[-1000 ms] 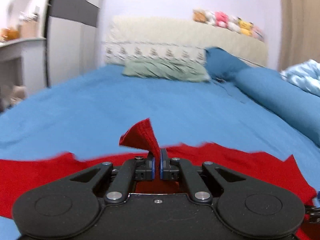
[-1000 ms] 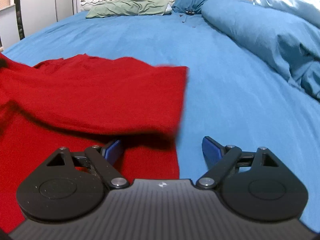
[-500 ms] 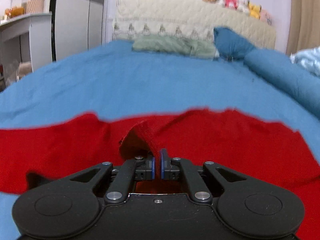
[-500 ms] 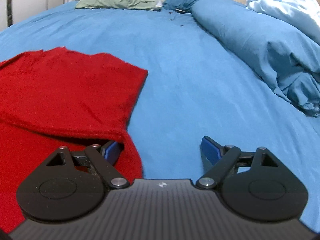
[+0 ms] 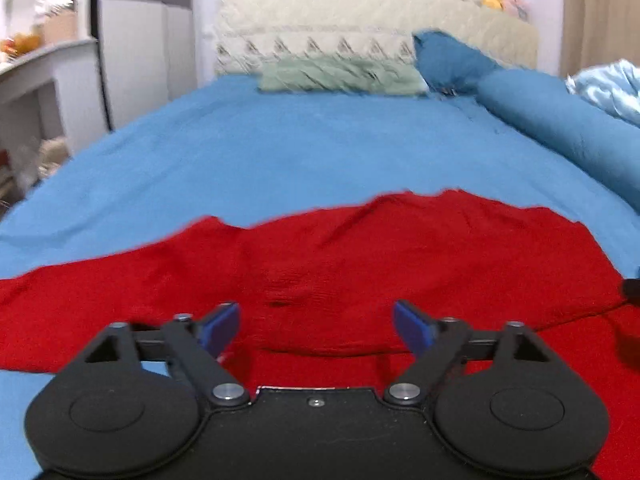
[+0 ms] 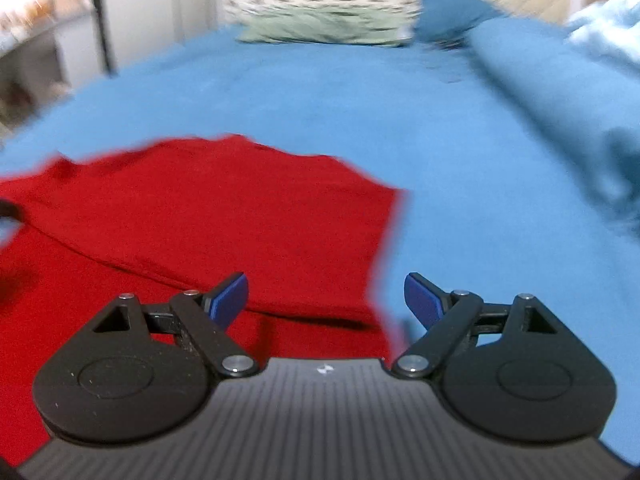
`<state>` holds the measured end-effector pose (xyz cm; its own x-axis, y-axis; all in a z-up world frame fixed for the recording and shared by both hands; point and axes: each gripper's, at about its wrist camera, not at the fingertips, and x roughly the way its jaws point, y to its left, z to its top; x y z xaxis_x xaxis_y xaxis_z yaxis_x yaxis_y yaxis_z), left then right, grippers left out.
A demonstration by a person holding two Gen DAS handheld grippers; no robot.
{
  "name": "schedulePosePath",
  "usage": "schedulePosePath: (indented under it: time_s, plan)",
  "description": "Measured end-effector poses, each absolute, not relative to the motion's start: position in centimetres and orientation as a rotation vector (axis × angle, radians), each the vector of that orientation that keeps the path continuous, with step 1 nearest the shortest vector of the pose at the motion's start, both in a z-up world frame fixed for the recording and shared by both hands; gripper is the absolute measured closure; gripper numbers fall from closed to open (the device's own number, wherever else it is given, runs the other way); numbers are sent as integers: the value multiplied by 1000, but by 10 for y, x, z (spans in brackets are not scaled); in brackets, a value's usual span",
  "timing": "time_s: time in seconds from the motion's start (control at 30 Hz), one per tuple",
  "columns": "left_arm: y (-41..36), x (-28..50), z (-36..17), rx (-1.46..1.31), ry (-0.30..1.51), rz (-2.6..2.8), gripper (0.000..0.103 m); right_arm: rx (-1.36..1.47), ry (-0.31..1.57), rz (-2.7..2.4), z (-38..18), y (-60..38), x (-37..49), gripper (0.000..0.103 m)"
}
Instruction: Fold small clothes
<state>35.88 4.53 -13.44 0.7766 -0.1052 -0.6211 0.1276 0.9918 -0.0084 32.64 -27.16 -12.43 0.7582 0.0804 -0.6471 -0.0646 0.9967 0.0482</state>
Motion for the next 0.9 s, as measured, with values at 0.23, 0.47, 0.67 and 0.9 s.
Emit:
schedulePosePath:
  time_s: [0.23,0.47,0.67,0.9]
  plan:
    - [31,381,-150,26,693,-138,15,116,708,21,-172,-271,331,5]
    - [33,392,-166,25,750,-136,15,137,635,24,-141,-261,378,4]
    - [36,390,-168,41,756,-149,14,105,717,-66,-171,-265,447,5]
    - [32,390,-160,46,756,-143,14,188,685,-144,-159,-280,449,4]
